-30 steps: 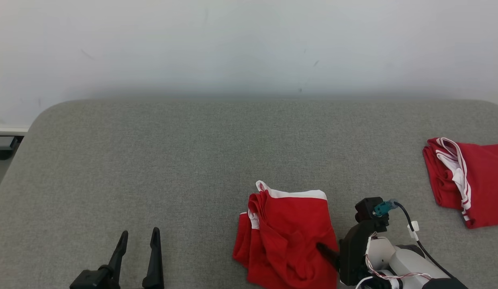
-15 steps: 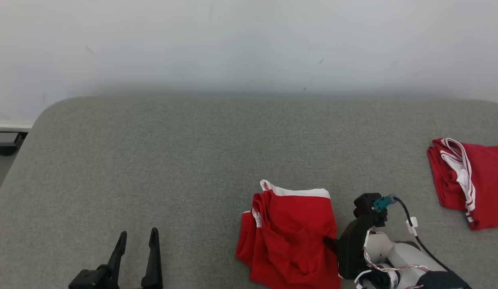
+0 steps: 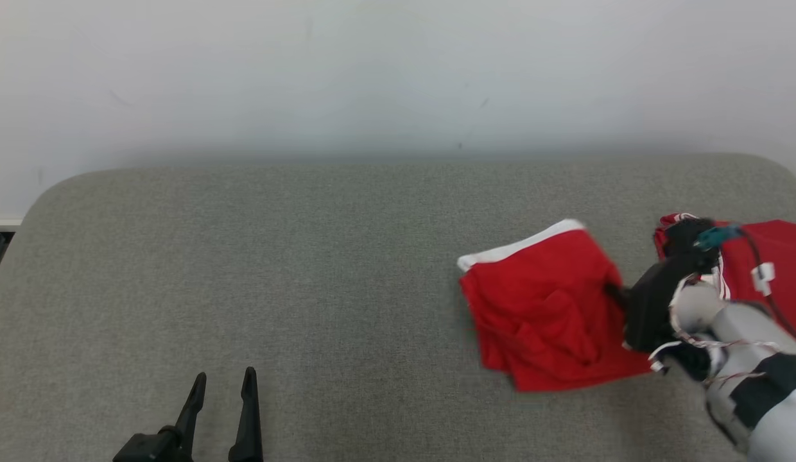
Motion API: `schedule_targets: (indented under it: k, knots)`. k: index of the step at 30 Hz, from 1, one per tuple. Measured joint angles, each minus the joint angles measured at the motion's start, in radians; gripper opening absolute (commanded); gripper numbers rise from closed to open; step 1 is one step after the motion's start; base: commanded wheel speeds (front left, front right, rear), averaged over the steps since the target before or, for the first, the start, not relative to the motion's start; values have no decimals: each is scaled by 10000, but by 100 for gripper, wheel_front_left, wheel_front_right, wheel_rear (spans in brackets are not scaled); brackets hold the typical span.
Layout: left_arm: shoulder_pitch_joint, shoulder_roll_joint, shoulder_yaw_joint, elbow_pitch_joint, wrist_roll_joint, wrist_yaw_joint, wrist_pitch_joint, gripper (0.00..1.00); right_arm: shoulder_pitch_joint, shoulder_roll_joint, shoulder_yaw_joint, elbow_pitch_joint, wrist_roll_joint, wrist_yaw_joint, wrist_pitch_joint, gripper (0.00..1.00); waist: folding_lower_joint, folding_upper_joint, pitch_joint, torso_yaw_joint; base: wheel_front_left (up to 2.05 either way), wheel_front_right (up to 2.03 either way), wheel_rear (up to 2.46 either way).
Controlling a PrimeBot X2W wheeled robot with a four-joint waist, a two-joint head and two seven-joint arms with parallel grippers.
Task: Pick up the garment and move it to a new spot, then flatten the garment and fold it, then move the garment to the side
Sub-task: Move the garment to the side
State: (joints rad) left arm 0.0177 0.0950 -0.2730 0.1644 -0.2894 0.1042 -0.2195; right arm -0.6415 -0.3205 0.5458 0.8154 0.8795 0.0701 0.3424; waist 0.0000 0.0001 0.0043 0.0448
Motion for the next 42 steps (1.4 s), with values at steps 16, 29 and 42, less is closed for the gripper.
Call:
schedule_targets:
  k: [16, 29, 42]
  knots:
    - [-201, 35, -27, -249, 0, -165, 6, 100, -1690, -1751, -326, 907, -364, 148, 21, 0, 1, 1, 818, -361, 0, 0, 0]
    - [-502, 58, -25, -192, 0, -184, 48, 100, -2383, -2408, -355, 1522, -518, 268, 10, 0, 1, 1, 1143, -483, 0, 0, 0]
    - [-712, 79, -81, -278, 0, -267, 81, 100, -3090, -2732, -44, 2061, -1104, 268, 100, 0, -1, 0, 1486, -500, 0, 0, 0]
